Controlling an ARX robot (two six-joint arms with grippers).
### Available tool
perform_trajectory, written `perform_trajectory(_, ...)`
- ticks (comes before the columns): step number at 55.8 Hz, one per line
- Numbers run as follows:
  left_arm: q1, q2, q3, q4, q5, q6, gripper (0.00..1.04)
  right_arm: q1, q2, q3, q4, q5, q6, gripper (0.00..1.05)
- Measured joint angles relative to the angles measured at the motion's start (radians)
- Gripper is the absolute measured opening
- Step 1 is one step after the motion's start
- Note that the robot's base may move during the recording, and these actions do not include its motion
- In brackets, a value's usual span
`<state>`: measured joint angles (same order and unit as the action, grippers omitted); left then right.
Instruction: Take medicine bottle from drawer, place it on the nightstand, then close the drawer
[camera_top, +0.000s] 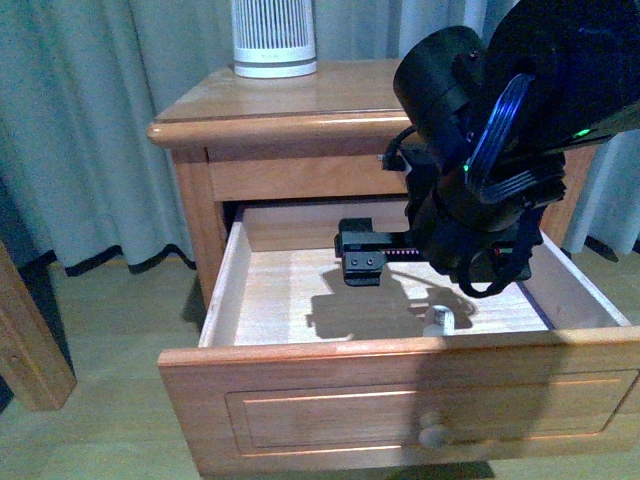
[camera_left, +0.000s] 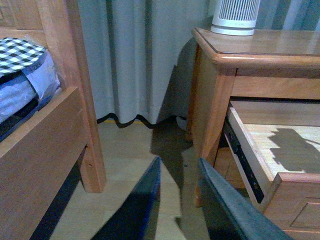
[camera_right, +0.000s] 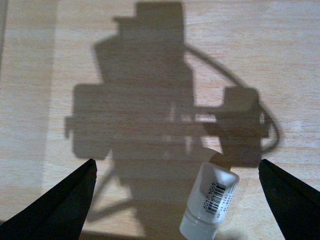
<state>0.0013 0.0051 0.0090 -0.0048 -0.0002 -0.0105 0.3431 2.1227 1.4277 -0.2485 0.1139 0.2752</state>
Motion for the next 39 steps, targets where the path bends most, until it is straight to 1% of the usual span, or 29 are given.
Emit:
perform_trajectory(2,0.000,0.000,0.000,0.000,0.000,0.000,0.40,0.000,0.013,0.000,0.001,0.002,0.000,0.98)
perform_trajectory(7,0.000,0.000,0.000,0.000,0.000,0.000,0.53,0.000,0.041,0.000,0.006,0.010,0.002,0.98)
perform_trajectory(8,0.000,0.000,0.000,0.000,0.000,0.000,0.58,0.000,0.050,0.000,0.010,0.010,0.002,0.98)
perform_trajectory(11,0.000,0.000,0.000,0.000,0.000,0.000,0.69,-0.001,0.065,-0.003,0.020,0.012,0.002,0.98)
perform_trajectory(16,0.000,0.000,0.000,0.000,0.000,0.000,0.81,-0.002,0.074,-0.011,0.030,0.019,0.008,0.98)
perform_trajectory(18,0.000,0.000,0.000,0.000,0.000,0.000,0.86,-0.002,0.076,-0.014,0.032,0.022,0.014,0.94)
perform_trajectory(23,0.000,0.000,0.000,0.000,0.000,0.000,0.99,-0.003,0.080,-0.019,0.032,0.019,0.019,0.81)
perform_trajectory(28,0.000,0.000,0.000,0.000,0.000,0.001,0.98,-0.005,0.082,-0.031,0.041,0.016,0.022,0.68)
perform_trajectory(32,0.000,0.000,0.000,0.000,0.000,0.002,0.98,-0.007,0.085,-0.040,0.042,0.007,0.023,0.57)
perform_trajectory(34,0.000,0.000,0.000,0.000,0.000,0.002,0.98,-0.009,0.085,-0.048,0.048,0.008,0.023,0.50)
perform_trajectory(37,0.000,0.000,0.000,0.000,0.000,0.001,0.98,-0.014,0.085,-0.053,0.052,0.010,0.023,0.43)
perform_trajectory(39,0.000,0.000,0.000,0.000,0.000,0.002,0.98,-0.019,0.085,-0.059,0.057,0.006,0.024,0.37)
